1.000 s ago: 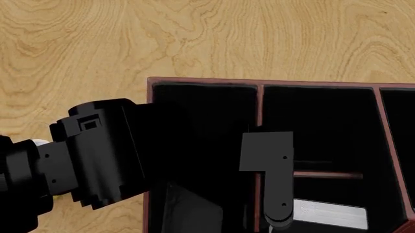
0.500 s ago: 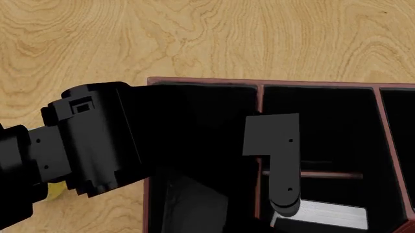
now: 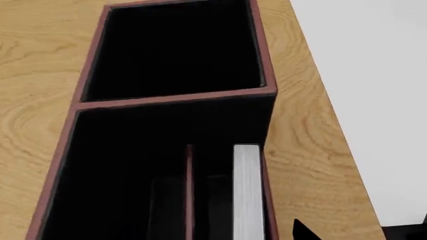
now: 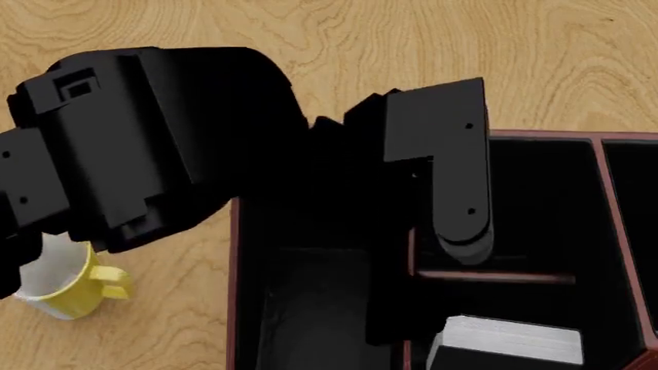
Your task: Pick up the book and place it in the back compartment of the caddy.
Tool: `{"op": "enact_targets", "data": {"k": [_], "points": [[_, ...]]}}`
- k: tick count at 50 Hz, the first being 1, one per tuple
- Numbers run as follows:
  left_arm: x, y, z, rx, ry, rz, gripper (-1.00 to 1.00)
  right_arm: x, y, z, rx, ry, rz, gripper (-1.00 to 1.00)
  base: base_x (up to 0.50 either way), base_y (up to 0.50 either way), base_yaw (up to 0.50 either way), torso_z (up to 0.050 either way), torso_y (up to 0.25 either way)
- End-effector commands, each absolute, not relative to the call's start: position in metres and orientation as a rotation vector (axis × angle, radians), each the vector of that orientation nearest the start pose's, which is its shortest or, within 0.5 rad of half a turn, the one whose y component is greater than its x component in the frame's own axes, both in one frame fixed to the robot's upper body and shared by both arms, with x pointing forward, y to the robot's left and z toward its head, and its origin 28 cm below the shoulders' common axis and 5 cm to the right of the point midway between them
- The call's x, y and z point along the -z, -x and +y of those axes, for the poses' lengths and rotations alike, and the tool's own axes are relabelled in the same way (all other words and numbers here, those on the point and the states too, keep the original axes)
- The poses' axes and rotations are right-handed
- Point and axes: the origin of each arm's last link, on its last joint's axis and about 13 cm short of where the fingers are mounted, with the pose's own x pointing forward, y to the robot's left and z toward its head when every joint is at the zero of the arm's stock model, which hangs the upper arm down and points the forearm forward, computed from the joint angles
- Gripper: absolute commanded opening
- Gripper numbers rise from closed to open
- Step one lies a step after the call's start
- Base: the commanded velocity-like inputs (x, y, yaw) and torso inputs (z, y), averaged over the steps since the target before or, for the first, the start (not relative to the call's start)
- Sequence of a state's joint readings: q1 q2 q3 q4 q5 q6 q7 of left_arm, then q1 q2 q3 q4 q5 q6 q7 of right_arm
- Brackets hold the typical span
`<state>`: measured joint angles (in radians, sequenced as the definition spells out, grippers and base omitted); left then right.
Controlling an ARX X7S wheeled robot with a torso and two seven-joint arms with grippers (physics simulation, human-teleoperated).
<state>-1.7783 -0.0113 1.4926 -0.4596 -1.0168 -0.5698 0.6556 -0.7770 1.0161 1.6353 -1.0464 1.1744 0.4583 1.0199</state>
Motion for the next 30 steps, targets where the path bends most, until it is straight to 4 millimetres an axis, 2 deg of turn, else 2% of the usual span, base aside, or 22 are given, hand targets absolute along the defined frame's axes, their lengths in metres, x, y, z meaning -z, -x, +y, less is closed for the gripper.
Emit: {"op": "enact_targets", "data": {"k": [1,17,30], "points": [[-0.350,-0.355,0.063,1.398,-0.763,0.178,1.00,-0.303,-0.074,-0.232,0.830,0.338,-0.741,1.00,0.00,0.00,0.00,0.000,0.000],[-0.391,-0.359,0.086,1.334,-0.649,0.066,1.00,-0.304,-0.074,-0.231,0.828,0.337,-0.743,1.00,0.00,0.00,0.00,0.000,0.000],[-0.407,-0.360,0.106,1.287,-0.573,0.000,1.00,-0.306,-0.076,-0.229,0.821,0.336,-0.748,1.00,0.00,0.00,0.00,0.000,0.000]]}}
